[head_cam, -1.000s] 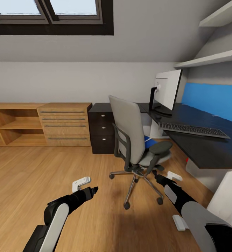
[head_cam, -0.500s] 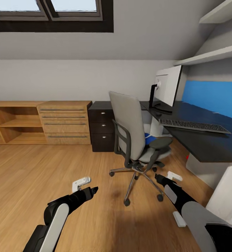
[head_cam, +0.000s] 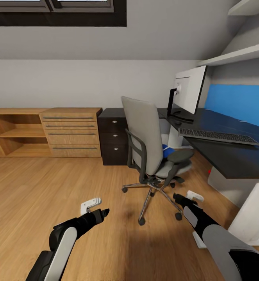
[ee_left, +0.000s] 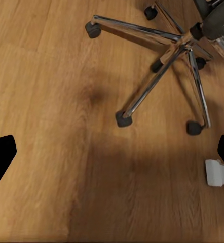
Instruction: In the bedroom, organize the workspace by keeping the computer under the desk, ensuring the monitor is on the desk, placing the keyboard on the desk next to the monitor, placing the mouse on the desk next to the keyboard, moving the folder from the swivel chair onto the desk next to the mouse, stacking the notebook on top of the folder with the pen on top of the notebook, and positioning the swivel chair next to the desk.
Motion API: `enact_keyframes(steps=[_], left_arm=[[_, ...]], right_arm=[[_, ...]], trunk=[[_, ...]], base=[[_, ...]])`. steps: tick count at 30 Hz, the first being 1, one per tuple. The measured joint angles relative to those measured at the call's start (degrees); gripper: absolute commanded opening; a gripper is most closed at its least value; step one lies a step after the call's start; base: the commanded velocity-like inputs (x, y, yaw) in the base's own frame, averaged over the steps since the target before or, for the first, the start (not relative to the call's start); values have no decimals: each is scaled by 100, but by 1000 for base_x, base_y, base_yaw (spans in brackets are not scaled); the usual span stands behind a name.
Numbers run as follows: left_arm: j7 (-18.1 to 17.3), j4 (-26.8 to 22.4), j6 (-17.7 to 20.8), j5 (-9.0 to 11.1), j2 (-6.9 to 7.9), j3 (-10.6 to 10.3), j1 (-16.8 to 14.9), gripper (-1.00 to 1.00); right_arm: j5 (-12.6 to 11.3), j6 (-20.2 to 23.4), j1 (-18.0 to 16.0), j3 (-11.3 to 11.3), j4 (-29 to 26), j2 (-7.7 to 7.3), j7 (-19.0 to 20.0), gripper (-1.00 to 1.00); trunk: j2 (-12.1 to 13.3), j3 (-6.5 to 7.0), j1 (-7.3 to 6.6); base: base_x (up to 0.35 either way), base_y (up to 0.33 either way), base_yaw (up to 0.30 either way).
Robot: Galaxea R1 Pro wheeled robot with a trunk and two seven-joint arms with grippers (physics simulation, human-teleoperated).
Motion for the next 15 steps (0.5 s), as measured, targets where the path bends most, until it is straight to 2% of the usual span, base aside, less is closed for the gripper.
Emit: enact_keyframes(steps=[3,6,8,12,15], left_arm=[[-8,104,-2,-4,8,5,0,100],[-11,140,-7,-13,13,6,0,100],[-12,155,-10,-19,15,7,0,100],[-13,162,-12,-22,16,7,0,100],[-13,164,-12,-23,16,10,0,100]], right_arm=[[106,-397,5,44,18,1,-7,100],[419,-797,10,134,34,2,-27,100],[811,-1018,12,181,44,3,-125,100],[1102,-1112,11,188,51,-12,-349,100],[1182,-1126,3,187,54,-84,-455,100]], trunk=[[0,0,0],[0,0,0],[0,0,0],[0,0,0],[0,0,0]], base=[[0,0,0],[0,0,0],[0,0,0],[0,0,0],[0,0,0]])
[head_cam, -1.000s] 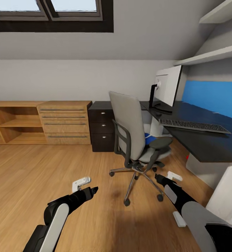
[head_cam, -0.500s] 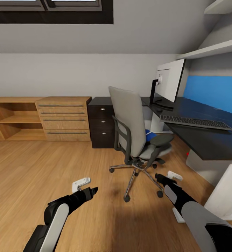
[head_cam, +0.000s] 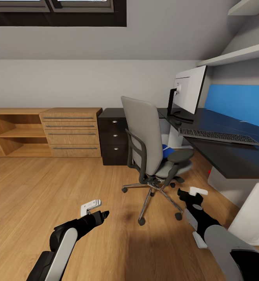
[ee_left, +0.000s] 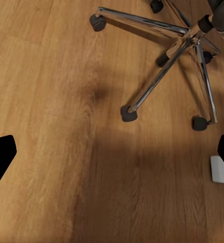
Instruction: In the bedroom, organize the workspace by keeping the computer under the desk, ensuring the monitor is on the desk, placing the keyboard on the desk next to the monitor, placing the mouse on the desk next to the keyboard, moving the folder from the swivel chair onto the desk next to the mouse, stacking the notebook on top of the folder with the pen on top of the notebook, and positioning the swivel chair next to the desk.
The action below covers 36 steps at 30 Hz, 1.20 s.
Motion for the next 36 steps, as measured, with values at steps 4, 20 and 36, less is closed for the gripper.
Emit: enact_keyframes(steps=[4,20,36], left_arm=[[0,1,0,0,0,3,0,100],[7,182,-9,16,2,-3,0,100],[-3,213,-9,7,9,6,0,100]], right_arm=[[21,216,-26,-3,12,-212,-54,100],[-7,308,-75,-17,374,-274,-17,100],[-8,137,-74,-11,379,-188,-18,100]], trunk=[[0,0,0],[0,0,-1],[0,0,-1]], base=[[0,0,0],[101,-23,0],[136,0,0]])
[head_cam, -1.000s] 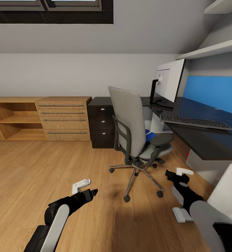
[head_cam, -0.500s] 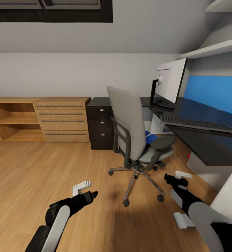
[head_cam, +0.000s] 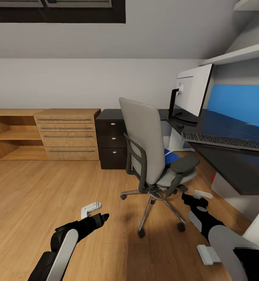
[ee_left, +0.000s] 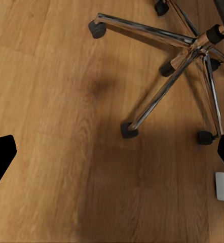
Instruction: In the bedroom, organize the workspace by keeping the computer under the desk, ensuring the monitor is on the desk, placing the keyboard on the desk next to the monitor, placing the mouse on the desk next to the keyboard, moving the folder from the swivel chair onto the desk next to the mouse, stacking the notebook on top of the folder with the pen on top of the notebook, and positioning the swivel chair next to the desk.
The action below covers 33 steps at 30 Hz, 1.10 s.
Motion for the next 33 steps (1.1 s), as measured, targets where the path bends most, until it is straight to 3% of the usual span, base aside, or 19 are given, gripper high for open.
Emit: enact_keyframes(steps=[13,24,33], left_arm=[[-5,-2,0,2,0,4,1,100],[-6,-2,1,2,1,10,1,100],[-6,-1,1,2,0,11,1,100]], right_arm=[[7,-93,1,-2,-4,178,0,100],[3,-117,3,-7,-3,188,-10,100],[6,-413,5,3,20,196,-12,100]], trunk=[[0,12,1],[0,69,1],[0,98,1]], base=[[18,0,58],[0,0,222],[0,0,183]])
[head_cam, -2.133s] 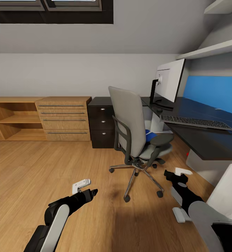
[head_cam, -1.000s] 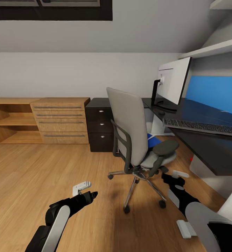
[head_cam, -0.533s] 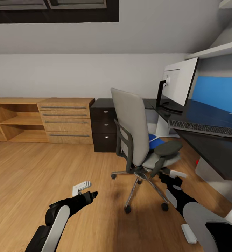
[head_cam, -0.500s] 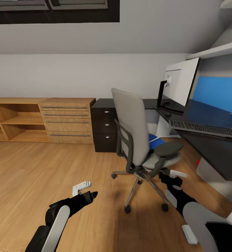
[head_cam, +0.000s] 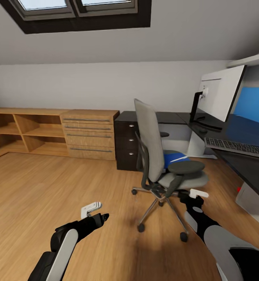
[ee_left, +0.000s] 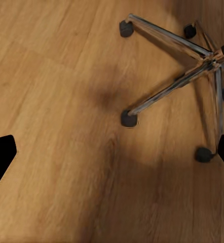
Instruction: In the bedroom, organize the workspace by keeping the computer under the desk, ensuring the monitor is on the desk, placing the keyboard on the desk next to the monitor, placing the mouse on the desk next to the keyboard, moving the folder from the swivel chair onto the desk next to the mouse, stacking the notebook on top of the folder with the pen on top of the notebook, and positioning the swivel chair next to the desk.
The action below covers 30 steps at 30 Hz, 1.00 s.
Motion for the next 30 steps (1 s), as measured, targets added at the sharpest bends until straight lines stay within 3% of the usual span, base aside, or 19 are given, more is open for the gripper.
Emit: enact_keyframes(steps=[7,30], left_arm=[[0,-1,0,0,0,7,1,100],[-9,-2,-1,-8,44,7,1,100]], right_arm=[[2,-10,0,-4,-2,45,-10,100],[20,-19,0,-11,8,55,1,100]], trunk=[[0,11,0],[0,108,0]], base=[[0,0,116],[-39,35,233]])
